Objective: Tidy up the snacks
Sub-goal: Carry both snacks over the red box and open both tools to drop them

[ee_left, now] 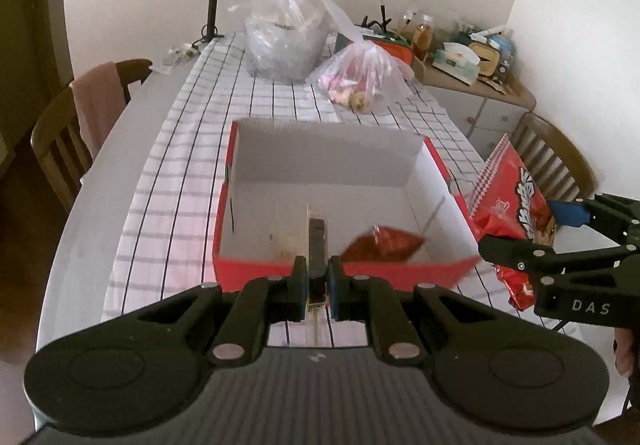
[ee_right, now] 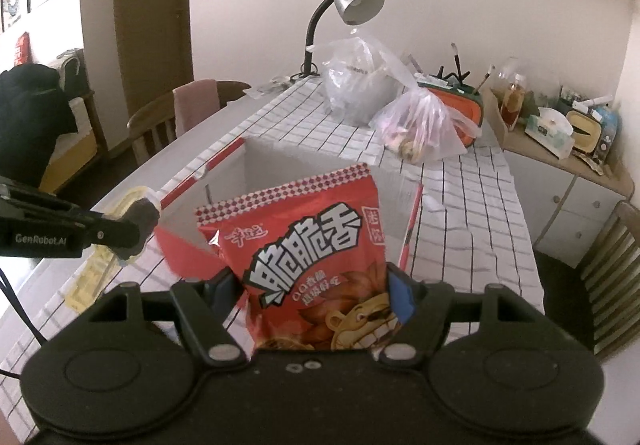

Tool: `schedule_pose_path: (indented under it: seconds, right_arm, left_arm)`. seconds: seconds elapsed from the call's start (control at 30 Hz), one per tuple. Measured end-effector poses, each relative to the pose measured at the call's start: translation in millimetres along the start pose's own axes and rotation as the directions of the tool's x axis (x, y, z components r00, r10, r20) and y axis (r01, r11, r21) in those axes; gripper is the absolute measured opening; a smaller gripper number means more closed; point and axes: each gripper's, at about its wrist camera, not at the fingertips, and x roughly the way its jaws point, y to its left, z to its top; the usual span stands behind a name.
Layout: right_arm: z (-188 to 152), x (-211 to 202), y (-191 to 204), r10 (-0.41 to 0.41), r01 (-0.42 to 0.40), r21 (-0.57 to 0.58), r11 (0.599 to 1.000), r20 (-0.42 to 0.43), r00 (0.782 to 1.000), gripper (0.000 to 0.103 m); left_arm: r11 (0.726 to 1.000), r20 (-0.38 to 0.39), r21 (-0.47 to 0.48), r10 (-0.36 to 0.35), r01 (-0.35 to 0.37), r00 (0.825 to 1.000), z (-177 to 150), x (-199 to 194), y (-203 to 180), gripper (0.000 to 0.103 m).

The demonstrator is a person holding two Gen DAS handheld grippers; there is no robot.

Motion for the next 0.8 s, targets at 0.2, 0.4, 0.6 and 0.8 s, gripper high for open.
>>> schedule_pose_path:
  seconds: [0.2, 0.4, 0.6, 0.8]
  right_arm:
    - [23, 32, -12, -0.021, 0.021, 0.003, 1.000, -0.015, 1.000, 0.073]
    - [34, 70, -25, -0.034, 0.035, 0.016, 0.999, -0.056, 0.998, 0.073]
    - [40, 109, -28, -0.024, 0.025, 0.001, 1.000, -0.123, 0.992, 0.073]
    - [34, 138, -17, -0.009, -0.001, -0.049, 0.999, -0.189, 0.982, 0.073]
  left_arm:
    - [0.999, -0.014, 0.021, 0.026, -0.026, 1.000, 29, 34, -1, 0.010]
    - [0.999, -0.037, 0.021, 0.043, -0.042, 0.998, 52, 62, 2, 0.010]
    - [0.998, -0.090, 0.012, 0.069, -0.069, 0.993, 62, 95, 10, 0.010]
    - [0.997, -0.145, 0.014, 0.079, -0.078, 0.986, 61, 123, 14, 0.010]
